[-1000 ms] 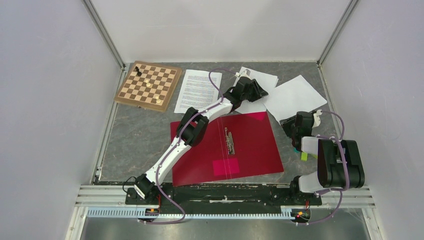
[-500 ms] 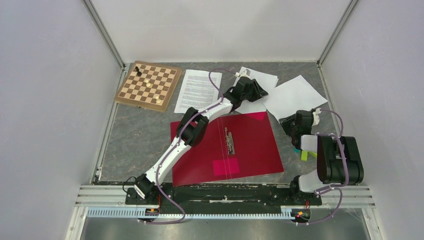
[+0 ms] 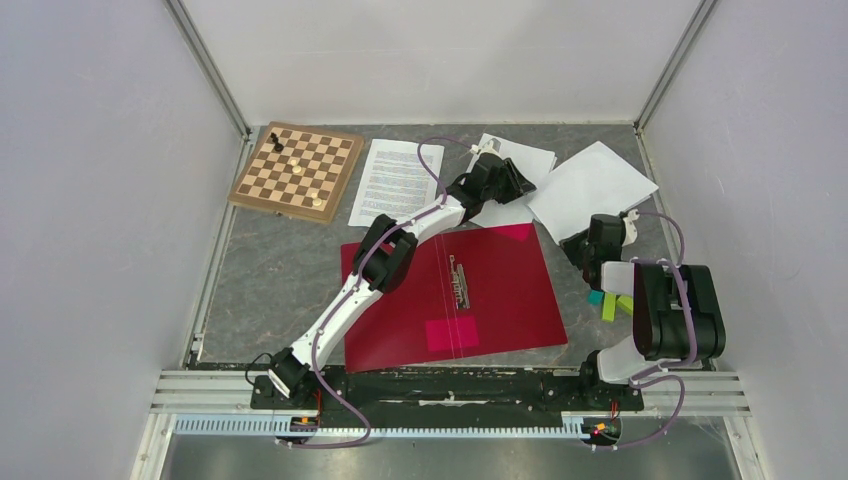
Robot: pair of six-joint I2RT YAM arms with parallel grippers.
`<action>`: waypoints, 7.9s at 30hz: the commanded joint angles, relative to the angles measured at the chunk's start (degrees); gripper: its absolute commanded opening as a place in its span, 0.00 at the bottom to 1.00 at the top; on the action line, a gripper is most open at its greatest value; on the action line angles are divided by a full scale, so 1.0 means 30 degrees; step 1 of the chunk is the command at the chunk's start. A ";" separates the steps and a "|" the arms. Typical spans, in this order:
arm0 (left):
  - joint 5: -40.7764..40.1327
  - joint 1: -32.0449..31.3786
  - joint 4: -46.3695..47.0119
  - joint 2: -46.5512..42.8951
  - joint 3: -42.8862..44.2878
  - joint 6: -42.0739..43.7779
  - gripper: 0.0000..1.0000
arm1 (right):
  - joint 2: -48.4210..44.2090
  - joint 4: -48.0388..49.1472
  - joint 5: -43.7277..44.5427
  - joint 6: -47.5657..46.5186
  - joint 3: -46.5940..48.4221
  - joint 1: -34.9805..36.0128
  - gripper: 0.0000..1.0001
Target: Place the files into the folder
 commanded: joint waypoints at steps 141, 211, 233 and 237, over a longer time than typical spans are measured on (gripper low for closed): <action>-0.3410 0.2226 -1.4712 -1.6414 -1.7100 1.2456 0.33 | -1.6034 -2.1249 0.7852 -0.0864 -0.0295 1.8887 0.98; -0.0989 0.2269 -1.2684 -1.5779 -1.4262 0.8647 0.34 | -0.5245 -0.8874 0.4707 -0.3695 0.2163 0.3470 0.77; -0.1109 0.2265 -1.1703 -1.6962 -1.6298 0.8369 0.32 | -0.2124 -0.8877 0.4074 0.3530 0.2657 0.0573 0.51; -0.1125 0.2273 -1.1659 -1.6977 -1.6284 0.8330 0.32 | -0.1297 -0.8835 0.3713 0.3690 0.3107 0.0228 0.50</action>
